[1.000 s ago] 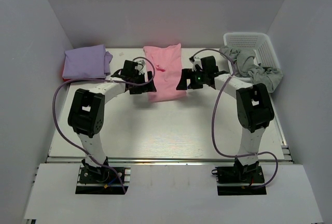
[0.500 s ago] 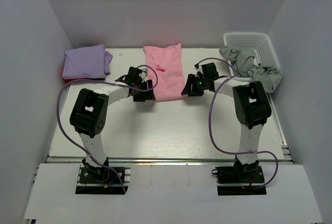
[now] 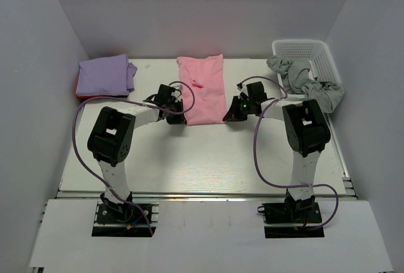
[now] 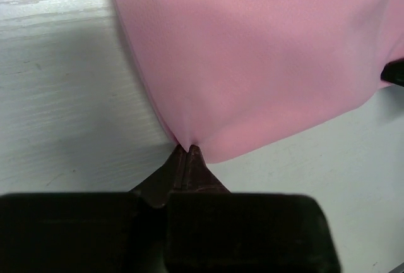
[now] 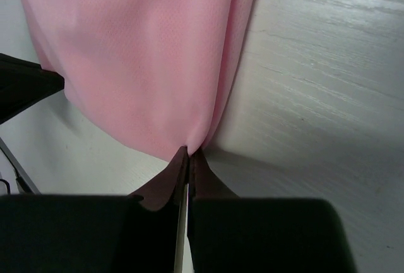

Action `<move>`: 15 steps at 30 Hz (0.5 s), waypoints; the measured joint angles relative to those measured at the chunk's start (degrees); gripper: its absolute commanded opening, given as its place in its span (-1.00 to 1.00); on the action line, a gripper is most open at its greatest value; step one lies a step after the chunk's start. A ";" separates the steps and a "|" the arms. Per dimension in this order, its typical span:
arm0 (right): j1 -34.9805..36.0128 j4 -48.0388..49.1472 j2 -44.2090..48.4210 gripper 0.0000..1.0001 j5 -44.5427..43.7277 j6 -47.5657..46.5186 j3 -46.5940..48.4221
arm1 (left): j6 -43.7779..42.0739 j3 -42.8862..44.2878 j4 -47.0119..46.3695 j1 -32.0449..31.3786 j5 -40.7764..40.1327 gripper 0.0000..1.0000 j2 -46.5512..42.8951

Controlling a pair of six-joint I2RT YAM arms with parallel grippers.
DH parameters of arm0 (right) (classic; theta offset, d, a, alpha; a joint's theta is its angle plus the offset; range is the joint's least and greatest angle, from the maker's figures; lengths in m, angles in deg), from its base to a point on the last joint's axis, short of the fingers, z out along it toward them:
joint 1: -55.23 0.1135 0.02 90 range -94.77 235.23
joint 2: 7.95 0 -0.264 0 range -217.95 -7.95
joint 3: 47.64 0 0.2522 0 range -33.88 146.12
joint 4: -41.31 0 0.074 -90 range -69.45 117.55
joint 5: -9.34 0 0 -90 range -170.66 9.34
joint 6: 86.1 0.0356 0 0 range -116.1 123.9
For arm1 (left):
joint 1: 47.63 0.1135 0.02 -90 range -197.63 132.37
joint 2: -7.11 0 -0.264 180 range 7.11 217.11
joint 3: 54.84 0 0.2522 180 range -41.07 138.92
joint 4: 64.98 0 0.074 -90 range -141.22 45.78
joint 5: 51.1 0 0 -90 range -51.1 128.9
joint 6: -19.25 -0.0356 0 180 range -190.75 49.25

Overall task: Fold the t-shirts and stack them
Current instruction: Grab one side of the 2/3 rectangular tshirt with both arms

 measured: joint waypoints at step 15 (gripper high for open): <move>1.55 0.46 17.51 -1.00 0.92 -8.52 -16.57 | 0.11 -21.57 -11.02 -3.15 7.19 -1.00 -21.44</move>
